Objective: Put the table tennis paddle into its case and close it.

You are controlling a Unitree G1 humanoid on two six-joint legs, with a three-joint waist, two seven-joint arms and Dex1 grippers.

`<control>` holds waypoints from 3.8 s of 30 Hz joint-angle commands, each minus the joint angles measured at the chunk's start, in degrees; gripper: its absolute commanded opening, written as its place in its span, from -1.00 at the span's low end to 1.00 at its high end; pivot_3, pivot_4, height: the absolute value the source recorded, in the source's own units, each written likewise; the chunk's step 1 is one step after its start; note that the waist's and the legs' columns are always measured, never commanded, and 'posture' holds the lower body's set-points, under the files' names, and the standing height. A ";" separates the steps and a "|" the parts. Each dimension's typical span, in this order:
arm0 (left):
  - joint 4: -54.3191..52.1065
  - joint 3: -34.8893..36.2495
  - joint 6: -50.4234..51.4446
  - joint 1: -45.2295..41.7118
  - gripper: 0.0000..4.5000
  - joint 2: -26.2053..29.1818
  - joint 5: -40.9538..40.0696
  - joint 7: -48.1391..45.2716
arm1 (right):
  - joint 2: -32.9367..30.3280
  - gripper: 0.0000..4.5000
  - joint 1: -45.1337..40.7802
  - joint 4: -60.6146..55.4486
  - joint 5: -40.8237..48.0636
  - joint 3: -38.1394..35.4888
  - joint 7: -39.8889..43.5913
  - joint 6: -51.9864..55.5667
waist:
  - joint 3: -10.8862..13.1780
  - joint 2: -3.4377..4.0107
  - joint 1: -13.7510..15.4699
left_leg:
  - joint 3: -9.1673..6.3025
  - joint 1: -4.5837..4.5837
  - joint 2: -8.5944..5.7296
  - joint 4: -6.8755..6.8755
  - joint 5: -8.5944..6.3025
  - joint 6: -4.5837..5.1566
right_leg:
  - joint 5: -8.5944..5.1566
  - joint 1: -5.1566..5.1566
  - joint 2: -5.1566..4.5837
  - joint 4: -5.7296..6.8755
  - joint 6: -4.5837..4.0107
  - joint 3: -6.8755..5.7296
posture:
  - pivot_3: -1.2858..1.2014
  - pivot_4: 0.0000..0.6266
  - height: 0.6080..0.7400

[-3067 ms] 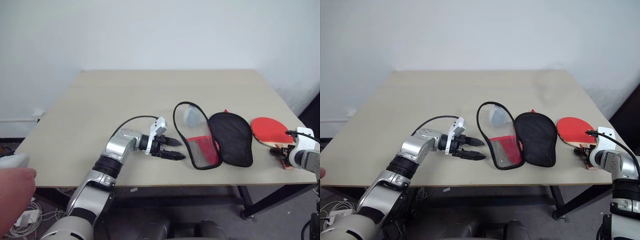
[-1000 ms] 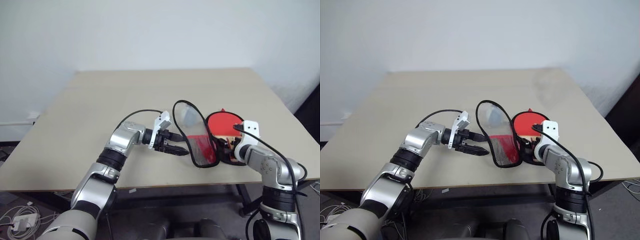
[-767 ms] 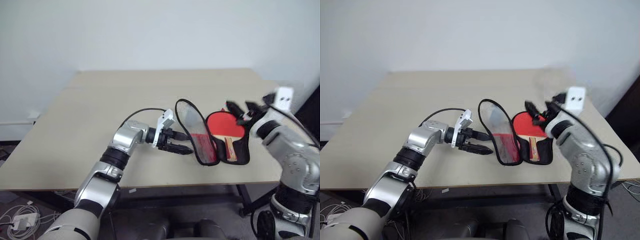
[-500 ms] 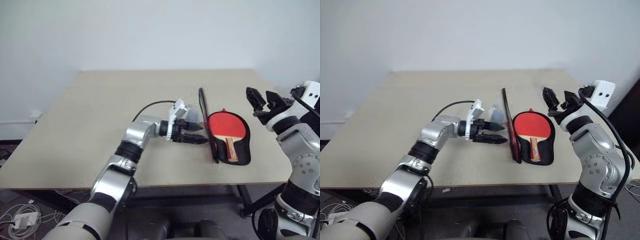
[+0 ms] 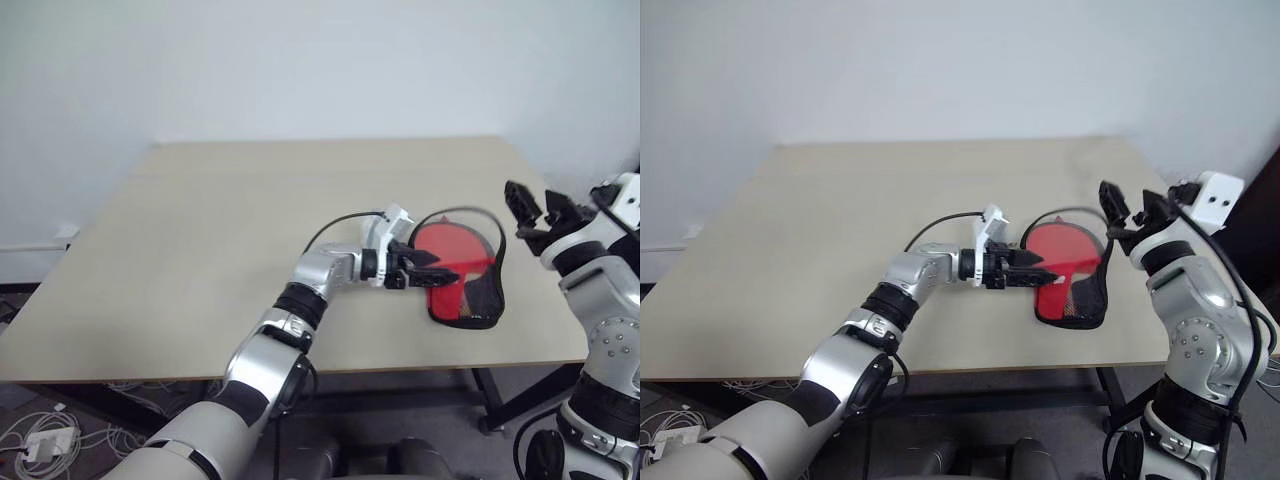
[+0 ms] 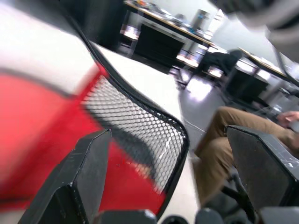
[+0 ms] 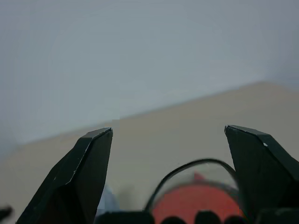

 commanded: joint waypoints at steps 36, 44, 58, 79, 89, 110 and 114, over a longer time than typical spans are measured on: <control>18.53 17.39 28.45 -11.50 0.84 -13.35 -5.57 25.34 | -12.43 0.85 7.47 0.18 -4.02 8.82 8.20 0.29 | 0.04 -0.09 0.32 | -0.10 0.01 -0.03 0.31 -0.05 0.06 | 0.01 0.29 -0.05 -0.09 0.14 -0.20 | 0.03 -1.00 1.00; 19.54 20.10 29.72 -11.99 0.84 -16.65 -8.25 28.68 | -11.61 0.85 7.34 0.64 -4.17 8.69 7.09 -0.27 | 0.04 -0.08 0.31 | -0.10 0.00 -0.02 0.30 -0.05 0.05 | 0.02 0.29 -0.05 -0.08 0.13 -0.18 | 0.03 -1.00 1.00; 21.13 18.90 30.47 -11.75 0.43 -21.47 -9.36 29.56 | -10.92 0.88 7.16 0.96 -4.55 6.72 4.13 -0.21 | 0.04 -0.08 0.32 | -0.09 0.00 -0.03 0.29 -0.05 0.04 | 0.02 0.28 -0.06 -0.08 0.13 -0.18 | 0.03 -1.00 1.00; 19.84 17.34 33.71 -11.50 -0.99 -19.02 -10.51 25.36 | -9.59 0.88 8.32 -0.58 -4.56 6.00 1.61 -0.26 | 0.03 -0.08 0.27 | -0.07 0.00 -0.03 0.26 -0.05 0.05 | 0.02 0.25 -0.05 -0.07 0.12 -0.14 | 0.03 -1.00 1.00; 17.83 10.26 25.11 -9.13 -0.45 -19.76 -6.35 24.08 | -8.58 0.88 7.54 0.46 -6.09 7.61 1.21 -1.43 | 0.03 -0.07 0.27 | -0.06 0.00 -0.03 0.23 -0.05 0.04 | 0.02 0.24 -0.06 -0.07 0.12 -0.11 | 0.03 -1.00 1.00; 23.11 20.36 29.07 -12.58 0.28 -26.91 -14.16 32.61 | -8.35 0.88 9.79 -3.50 -6.56 7.07 0.03 0.97 | 0.03 -0.07 0.28 | -0.06 0.01 -0.03 0.24 -0.04 0.03 | 0.02 0.24 -0.05 -0.06 0.12 -0.13 | 0.03 -1.00 1.00; 23.55 19.31 28.35 -11.58 0.28 -27.51 -13.51 34.57 | -7.90 0.88 10.22 -4.02 -6.85 7.68 -0.61 1.06 | 0.03 -0.07 0.28 | -0.06 0.01 -0.03 0.25 -0.05 0.04 | 0.02 0.25 -0.05 -0.06 0.12 -0.13 | 0.03 -1.00 1.00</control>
